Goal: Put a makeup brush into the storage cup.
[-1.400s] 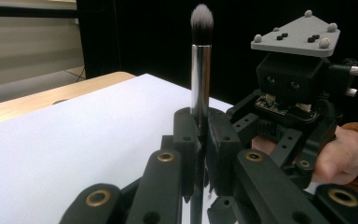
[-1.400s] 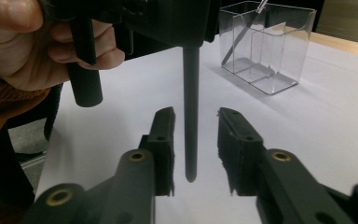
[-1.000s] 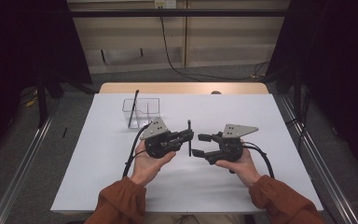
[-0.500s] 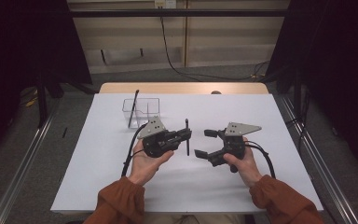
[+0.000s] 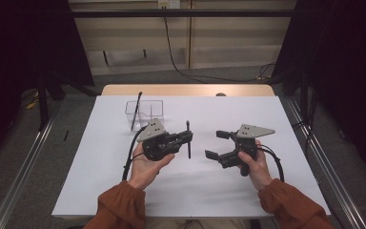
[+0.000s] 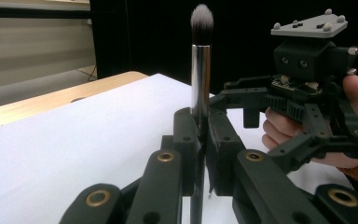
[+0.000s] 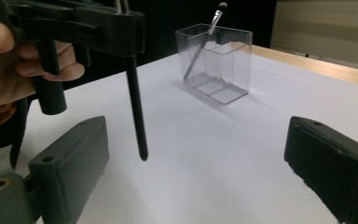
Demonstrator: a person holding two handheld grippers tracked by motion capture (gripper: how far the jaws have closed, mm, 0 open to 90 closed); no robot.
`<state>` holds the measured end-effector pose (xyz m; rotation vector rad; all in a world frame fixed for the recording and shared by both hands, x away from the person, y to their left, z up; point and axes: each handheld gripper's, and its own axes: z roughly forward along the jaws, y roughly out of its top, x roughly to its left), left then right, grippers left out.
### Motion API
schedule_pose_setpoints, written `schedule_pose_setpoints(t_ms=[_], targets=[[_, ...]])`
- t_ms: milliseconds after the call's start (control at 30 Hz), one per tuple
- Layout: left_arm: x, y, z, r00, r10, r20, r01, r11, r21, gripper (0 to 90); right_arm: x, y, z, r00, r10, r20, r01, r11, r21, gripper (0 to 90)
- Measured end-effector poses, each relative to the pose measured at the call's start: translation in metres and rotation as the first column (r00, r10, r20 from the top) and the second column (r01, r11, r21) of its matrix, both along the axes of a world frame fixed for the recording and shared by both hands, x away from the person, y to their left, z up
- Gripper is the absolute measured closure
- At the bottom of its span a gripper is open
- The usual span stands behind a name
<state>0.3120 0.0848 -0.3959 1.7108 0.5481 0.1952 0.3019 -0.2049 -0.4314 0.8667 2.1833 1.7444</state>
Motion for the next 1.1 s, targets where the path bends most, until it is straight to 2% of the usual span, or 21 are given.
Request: schedule_pose_setpoints(t_ms=[200, 300, 433, 533, 800, 1000, 1100], targets=[[0.001, 0.006, 0.001, 0.9999, 0.013, -0.002, -0.013, 0.9999, -0.001, 84.0, -0.003, -0.005, 0.003, 0.9995, -0.012, 0.031, 0.012, 1.0, -0.008, 5.9], [0.002, 0.008, 0.001, 0.9999, 0.016, -0.002, -0.016, 0.9999, -0.001, 84.0, -0.005, -0.007, 0.003, 0.9993, -0.02, 0.031, 0.02, 1.0, -0.02, 5.6], [0.002, 0.012, 0.001, 0.9997, 0.024, -0.001, -0.024, 0.9997, -0.002, 83.9, -0.008, -0.012, 0.001, 0.9974, -0.057, 0.044, 0.058, 0.998, -0.009, 5.0], [0.002, 0.016, 0.0, 0.9994, 0.033, -0.005, -0.033, 0.9994, -0.002, 83.9, -0.012, -0.018, -0.001, 0.996, -0.079, 0.044, 0.079, 0.997, -0.018, 3.6], [0.003, 0.025, 0.002, 0.9989, 0.047, -0.001, -0.047, 0.9989, -0.004, 83.9, -0.02, -0.033, 0.005, 0.992, -0.107, 0.066, 0.109, 0.994, -0.024, 1.8], [0.003, 0.029, 0.003, 0.9986, 0.053, -0.001, -0.053, 0.9986, -0.003, 83.9, -0.024, -0.039, 0.005, 0.9906, -0.12, 0.065, 0.123, 0.992, -0.037, 1.6], [0.005, 0.035, 0.003, 0.9981, 0.062, -0.003, -0.062, 0.9981, 0.001, 83.9, -0.027, -0.047, 0.003, 0.9895, -0.135, 0.051, 0.137, 0.99, -0.026, 1.2]])
